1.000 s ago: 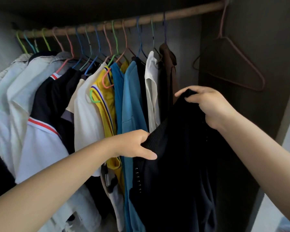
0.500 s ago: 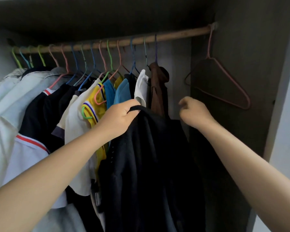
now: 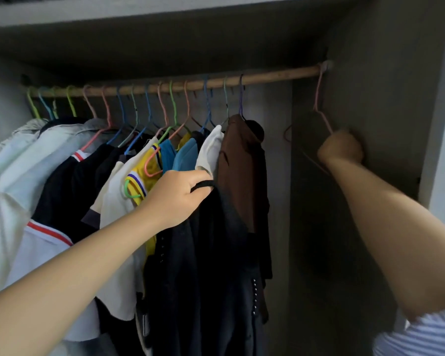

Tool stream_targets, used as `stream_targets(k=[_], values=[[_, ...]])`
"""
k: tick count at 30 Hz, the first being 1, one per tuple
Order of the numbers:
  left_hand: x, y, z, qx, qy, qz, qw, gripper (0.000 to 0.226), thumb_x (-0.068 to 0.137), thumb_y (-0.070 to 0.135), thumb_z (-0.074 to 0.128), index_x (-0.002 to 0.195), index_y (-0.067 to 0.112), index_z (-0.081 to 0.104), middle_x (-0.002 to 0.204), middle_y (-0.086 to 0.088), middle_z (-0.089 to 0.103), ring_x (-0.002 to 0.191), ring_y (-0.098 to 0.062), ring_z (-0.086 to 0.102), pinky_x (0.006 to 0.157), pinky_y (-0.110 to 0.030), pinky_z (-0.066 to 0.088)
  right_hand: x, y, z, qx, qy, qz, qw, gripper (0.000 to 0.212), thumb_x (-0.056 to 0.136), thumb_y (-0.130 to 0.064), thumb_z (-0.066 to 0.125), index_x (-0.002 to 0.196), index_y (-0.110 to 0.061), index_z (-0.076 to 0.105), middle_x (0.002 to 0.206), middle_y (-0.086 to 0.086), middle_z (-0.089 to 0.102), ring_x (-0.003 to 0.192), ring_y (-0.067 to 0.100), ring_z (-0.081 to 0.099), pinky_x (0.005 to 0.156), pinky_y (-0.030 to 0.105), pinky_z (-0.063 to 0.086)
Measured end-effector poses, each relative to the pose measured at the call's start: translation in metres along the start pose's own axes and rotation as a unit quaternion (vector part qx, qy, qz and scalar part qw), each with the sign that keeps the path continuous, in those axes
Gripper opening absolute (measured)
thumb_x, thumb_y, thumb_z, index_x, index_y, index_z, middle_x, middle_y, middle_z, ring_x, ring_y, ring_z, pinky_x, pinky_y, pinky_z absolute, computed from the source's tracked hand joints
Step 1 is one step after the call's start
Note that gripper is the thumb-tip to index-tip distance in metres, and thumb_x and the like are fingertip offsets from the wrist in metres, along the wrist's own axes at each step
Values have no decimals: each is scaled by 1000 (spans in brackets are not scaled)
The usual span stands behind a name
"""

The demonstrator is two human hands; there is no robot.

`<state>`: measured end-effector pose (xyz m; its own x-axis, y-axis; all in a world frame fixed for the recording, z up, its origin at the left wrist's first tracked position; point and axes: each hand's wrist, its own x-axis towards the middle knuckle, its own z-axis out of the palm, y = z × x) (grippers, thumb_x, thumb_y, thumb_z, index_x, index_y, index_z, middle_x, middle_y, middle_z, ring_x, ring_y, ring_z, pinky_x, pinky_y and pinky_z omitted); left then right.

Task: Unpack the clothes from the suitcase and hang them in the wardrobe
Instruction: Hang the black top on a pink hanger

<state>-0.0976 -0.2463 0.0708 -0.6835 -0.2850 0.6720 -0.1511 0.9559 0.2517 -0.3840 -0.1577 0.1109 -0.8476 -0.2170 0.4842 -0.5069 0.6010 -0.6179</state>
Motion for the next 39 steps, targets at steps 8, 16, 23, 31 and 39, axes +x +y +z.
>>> stream_targets(k=[8, 16, 23, 31, 39], values=[[4, -4, -20, 49, 15, -21, 998, 29, 88, 24, 48, 78, 0, 60, 69, -14, 60, 60, -10, 51, 56, -24, 32, -5, -26, -10, 237, -37, 66, 969, 36, 93, -12, 41, 124, 4, 50, 123, 20, 55, 113, 35, 54, 88, 37, 46], [-3, -4, -26, 54, 47, -28, 997, 41, 77, 33, 39, 85, 1, 65, 77, -13, 65, 73, -24, 57, 72, -41, 42, -51, -16, 1, 343, -59, 117, 930, 36, 95, -23, 40, 121, -1, 52, 67, 0, 39, 85, 23, 48, 83, 33, 45], [-20, -3, -19, 15, 27, 7, 999, 41, 77, 42, 41, 84, 12, 68, 71, 0, 65, 69, -16, 58, 66, -41, 47, -152, 40, 44, 456, -146, 151, 865, 27, 94, -20, 46, 69, -15, 51, 62, 4, 44, 55, 15, 43, 55, 30, 36], [-39, 16, -21, -23, 27, 38, 999, 48, 73, 45, 39, 82, 12, 73, 78, 5, 67, 78, -11, 58, 68, -35, 43, -210, 75, 19, 434, -141, 77, 887, 29, 91, -17, 52, 63, -11, 45, 55, 5, 41, 54, 20, 42, 54, 32, 38], [-98, 75, -43, 142, 48, 32, 988, 35, 73, 44, 31, 88, 27, 59, 74, -4, 70, 78, -14, 53, 67, -31, 40, -191, 63, -40, 470, -180, 91, 860, 13, 96, -25, 43, 90, -17, 51, 66, 0, 46, 51, 10, 43, 46, 21, 37]])
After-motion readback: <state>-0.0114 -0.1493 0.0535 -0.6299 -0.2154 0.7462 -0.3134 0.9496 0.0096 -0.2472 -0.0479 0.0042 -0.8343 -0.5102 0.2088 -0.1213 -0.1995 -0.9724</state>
